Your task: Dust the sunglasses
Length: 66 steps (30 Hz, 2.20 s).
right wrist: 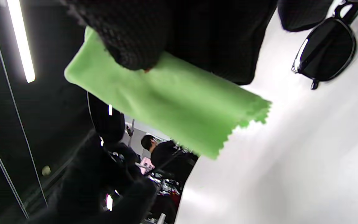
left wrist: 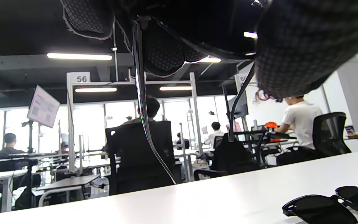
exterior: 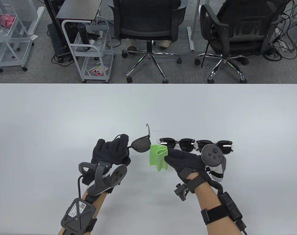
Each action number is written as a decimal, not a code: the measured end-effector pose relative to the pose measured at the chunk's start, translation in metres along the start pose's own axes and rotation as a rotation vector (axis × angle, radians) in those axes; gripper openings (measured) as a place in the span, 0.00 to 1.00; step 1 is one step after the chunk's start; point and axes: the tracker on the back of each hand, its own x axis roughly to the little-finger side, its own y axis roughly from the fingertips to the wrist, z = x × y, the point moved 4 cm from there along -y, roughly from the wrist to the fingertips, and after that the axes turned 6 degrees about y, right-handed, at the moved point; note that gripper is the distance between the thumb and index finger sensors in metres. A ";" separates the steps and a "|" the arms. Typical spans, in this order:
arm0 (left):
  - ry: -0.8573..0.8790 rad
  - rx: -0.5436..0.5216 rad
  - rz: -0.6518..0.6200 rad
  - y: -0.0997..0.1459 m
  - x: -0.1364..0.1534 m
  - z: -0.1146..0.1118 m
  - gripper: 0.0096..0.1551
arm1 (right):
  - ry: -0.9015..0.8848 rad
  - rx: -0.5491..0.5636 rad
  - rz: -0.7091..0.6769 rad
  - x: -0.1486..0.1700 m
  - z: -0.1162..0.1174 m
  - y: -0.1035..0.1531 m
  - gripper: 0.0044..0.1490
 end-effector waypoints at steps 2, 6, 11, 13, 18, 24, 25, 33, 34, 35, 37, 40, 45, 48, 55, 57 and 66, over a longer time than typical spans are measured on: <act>-0.001 -0.023 -0.013 0.001 -0.005 0.004 0.57 | -0.015 0.011 0.014 0.000 0.000 0.001 0.24; -0.032 -0.015 -0.043 0.002 -0.014 0.003 0.57 | -0.070 -0.036 -0.015 -0.003 0.007 0.001 0.24; -0.051 -0.061 -0.006 0.001 -0.008 0.011 0.57 | -0.012 0.030 0.016 -0.002 0.001 0.004 0.25; -0.059 -0.048 -0.018 0.002 -0.008 0.009 0.57 | -0.045 0.008 0.014 -0.001 0.002 0.003 0.25; -0.086 -0.013 -0.055 0.001 -0.016 0.002 0.57 | -0.021 -0.072 -0.033 -0.006 0.013 0.001 0.24; -0.061 -0.009 -0.104 0.003 -0.023 0.000 0.56 | -0.014 -0.036 -0.016 -0.006 0.012 0.002 0.25; -0.063 -0.019 -0.100 0.003 -0.023 0.002 0.56 | -0.020 -0.035 -0.014 -0.006 0.012 0.002 0.25; -0.051 -0.017 -0.100 0.003 -0.024 0.002 0.56 | -0.074 -0.026 -0.036 -0.011 0.013 0.003 0.25; -0.032 -0.019 -0.100 0.003 -0.024 0.003 0.55 | -0.067 -0.036 -0.032 -0.011 0.015 0.002 0.25; -0.026 -0.020 -0.116 0.003 -0.026 0.004 0.55 | -0.030 -0.049 -0.035 -0.010 0.017 0.002 0.26; -0.014 0.010 -0.193 0.005 -0.034 0.002 0.55 | -0.031 -0.103 -0.053 -0.011 0.024 0.001 0.29; -0.005 0.031 -0.239 0.007 -0.046 -0.003 0.55 | -0.277 -0.083 -0.040 -0.008 0.033 0.003 0.31; -0.041 -0.009 -0.251 0.006 -0.051 0.000 0.55 | -0.153 0.110 -0.072 -0.022 0.022 0.008 0.24; -0.054 -0.027 -0.244 0.005 -0.052 0.003 0.57 | -0.163 0.172 -0.089 -0.023 0.019 0.010 0.24; -0.035 -0.056 -0.210 0.004 -0.050 0.009 0.59 | -0.257 0.097 -0.060 -0.014 0.020 0.009 0.25; -0.062 -0.056 -0.230 0.005 -0.054 0.009 0.58 | -0.324 0.031 -0.056 -0.010 0.026 0.007 0.25; -0.031 -0.074 -0.269 0.008 -0.063 0.013 0.58 | -0.175 0.263 -0.073 -0.018 0.011 0.014 0.26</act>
